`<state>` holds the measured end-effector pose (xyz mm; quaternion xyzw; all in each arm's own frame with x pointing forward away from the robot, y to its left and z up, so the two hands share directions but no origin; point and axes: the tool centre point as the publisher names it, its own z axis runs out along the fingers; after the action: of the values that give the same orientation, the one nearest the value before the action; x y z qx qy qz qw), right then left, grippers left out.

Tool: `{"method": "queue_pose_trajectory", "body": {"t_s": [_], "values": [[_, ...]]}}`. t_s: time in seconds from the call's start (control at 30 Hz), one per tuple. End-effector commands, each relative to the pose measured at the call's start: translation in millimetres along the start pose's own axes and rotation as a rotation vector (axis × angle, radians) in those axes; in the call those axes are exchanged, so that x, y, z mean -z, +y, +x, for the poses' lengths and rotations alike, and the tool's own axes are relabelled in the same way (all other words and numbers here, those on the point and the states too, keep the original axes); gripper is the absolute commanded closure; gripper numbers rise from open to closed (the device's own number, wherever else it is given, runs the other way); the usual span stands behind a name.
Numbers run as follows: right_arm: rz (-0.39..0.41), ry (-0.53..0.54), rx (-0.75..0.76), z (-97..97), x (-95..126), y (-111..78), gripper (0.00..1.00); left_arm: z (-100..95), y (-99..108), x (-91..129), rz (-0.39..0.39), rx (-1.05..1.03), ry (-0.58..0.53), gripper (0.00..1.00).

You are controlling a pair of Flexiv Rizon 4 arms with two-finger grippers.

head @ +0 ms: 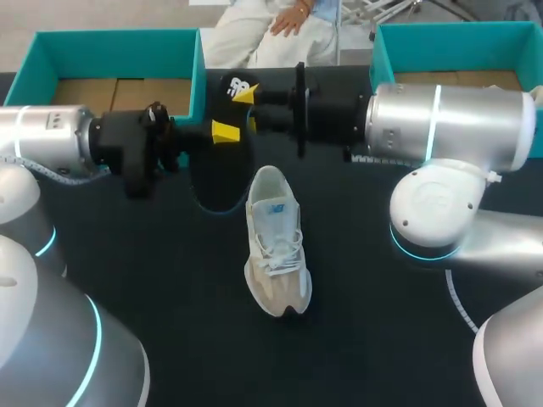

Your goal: Take the shoe out of the shoebox, open the shoe tongue, remove and reinsert the insole, then place the shoe into the shoebox

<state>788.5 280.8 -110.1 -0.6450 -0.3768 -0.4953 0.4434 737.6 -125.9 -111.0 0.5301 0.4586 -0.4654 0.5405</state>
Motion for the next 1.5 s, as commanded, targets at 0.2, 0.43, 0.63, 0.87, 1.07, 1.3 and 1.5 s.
{"method": "queue_pose_trajectory", "body": {"t_s": [0.2, 0.43, 0.63, 0.87, 1.07, 1.3, 1.5], "values": [[0.081, 0.013, 0.17, -2.4, 52.8, -12.3, 0.0, -6.4, -12.7, 27.3, -0.012, 0.017, -0.013, 1.0], [0.183, 0.008, 0.255, -1.7, 78.1, -18.1, 0.0, -10.5, -15.9, 39.8, -0.015, 0.046, -0.032, 1.0], [0.274, 0.002, 0.247, -2.5, 93.0, -21.2, 0.0, -18.4, -16.2, 50.0, -0.023, 0.046, -0.031, 1.0], [0.237, -0.027, 0.219, -4.8, 113.4, -21.3, 0.0, -19.2, -15.2, 60.0, -0.031, 0.046, -0.014, 1.0], [0.234, -0.024, 0.219, -6.5, 116.3, -20.5, 0.0, -17.1, -13.4, 60.8, -0.023, 0.055, 0.013, 1.0], [0.234, -0.024, 0.219, -6.5, 116.3, -20.5, 0.0, -17.1, -13.4, 60.8, -0.023, 0.055, 0.013, 1.0], [0.234, -0.024, 0.219, -6.5, 116.3, -20.5, 0.0, -17.1, -13.4, 60.8, -0.023, 0.055, 0.013, 1.0]]}}
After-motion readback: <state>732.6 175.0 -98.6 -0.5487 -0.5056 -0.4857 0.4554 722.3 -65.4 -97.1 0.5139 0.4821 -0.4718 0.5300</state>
